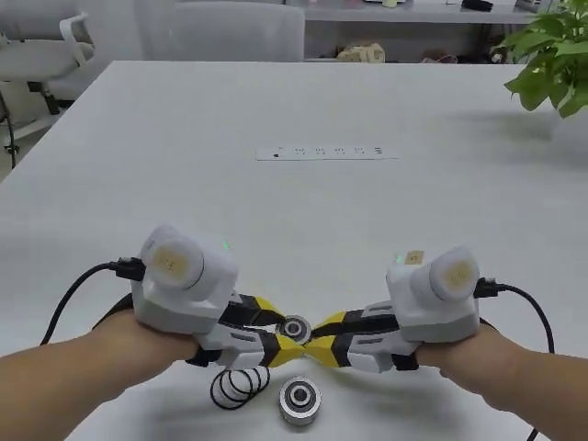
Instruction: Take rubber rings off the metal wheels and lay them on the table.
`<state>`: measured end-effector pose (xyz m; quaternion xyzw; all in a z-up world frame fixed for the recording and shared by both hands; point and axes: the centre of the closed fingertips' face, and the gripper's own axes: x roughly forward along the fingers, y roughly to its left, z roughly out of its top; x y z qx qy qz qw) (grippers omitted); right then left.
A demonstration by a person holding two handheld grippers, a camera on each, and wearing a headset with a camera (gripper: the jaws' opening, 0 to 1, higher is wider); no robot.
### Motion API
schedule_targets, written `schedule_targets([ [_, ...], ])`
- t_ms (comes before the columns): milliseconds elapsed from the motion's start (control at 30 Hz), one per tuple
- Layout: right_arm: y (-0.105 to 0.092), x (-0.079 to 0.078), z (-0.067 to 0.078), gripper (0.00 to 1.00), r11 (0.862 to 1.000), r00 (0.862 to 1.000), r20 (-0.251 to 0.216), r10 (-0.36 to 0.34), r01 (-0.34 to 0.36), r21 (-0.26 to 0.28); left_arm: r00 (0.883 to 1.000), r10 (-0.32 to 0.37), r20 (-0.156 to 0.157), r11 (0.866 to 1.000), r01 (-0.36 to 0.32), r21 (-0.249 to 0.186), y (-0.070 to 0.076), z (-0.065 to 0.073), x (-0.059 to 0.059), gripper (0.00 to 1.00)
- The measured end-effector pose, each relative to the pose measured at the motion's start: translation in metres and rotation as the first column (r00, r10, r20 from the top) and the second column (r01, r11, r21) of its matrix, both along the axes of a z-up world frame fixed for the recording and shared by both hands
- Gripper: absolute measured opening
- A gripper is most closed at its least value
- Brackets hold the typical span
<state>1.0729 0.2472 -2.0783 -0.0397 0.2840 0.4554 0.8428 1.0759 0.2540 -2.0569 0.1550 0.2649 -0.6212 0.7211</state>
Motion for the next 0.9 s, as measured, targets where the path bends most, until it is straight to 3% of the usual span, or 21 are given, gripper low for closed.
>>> schedule_targets([
  [267,-0.0001,0.0004,0.0,0.1,1.0,1.0,0.01,0.001,-0.001,-0.007,1.0,0.011,0.015,1.0,-0.011,0.003,-0.0002,-0.0011,0.0046,0.14],
  [467,0.0008,0.0002,-0.0003,0.09,1.0,1.0,0.018,0.003,-0.002,-0.019,0.996,-0.001,0.094,0.999,-0.002,0.033,-0.0016,-0.0033,0.0079,0.09],
  [600,0.0012,-0.0003,-0.0004,0.07,1.0,1.0,0.021,0.002,-0.002,-0.021,0.993,-0.008,0.116,0.999,0.003,0.04,-0.0015,-0.0029,0.0076,0.08],
  [900,-0.0005,-0.0007,-0.0009,0.0,1.0,1.0,0.016,-0.006,0.006,-0.03,0.991,0.01,0.13,0.999,-0.015,0.034,-0.001,-0.003,0.0079,0.07],
])
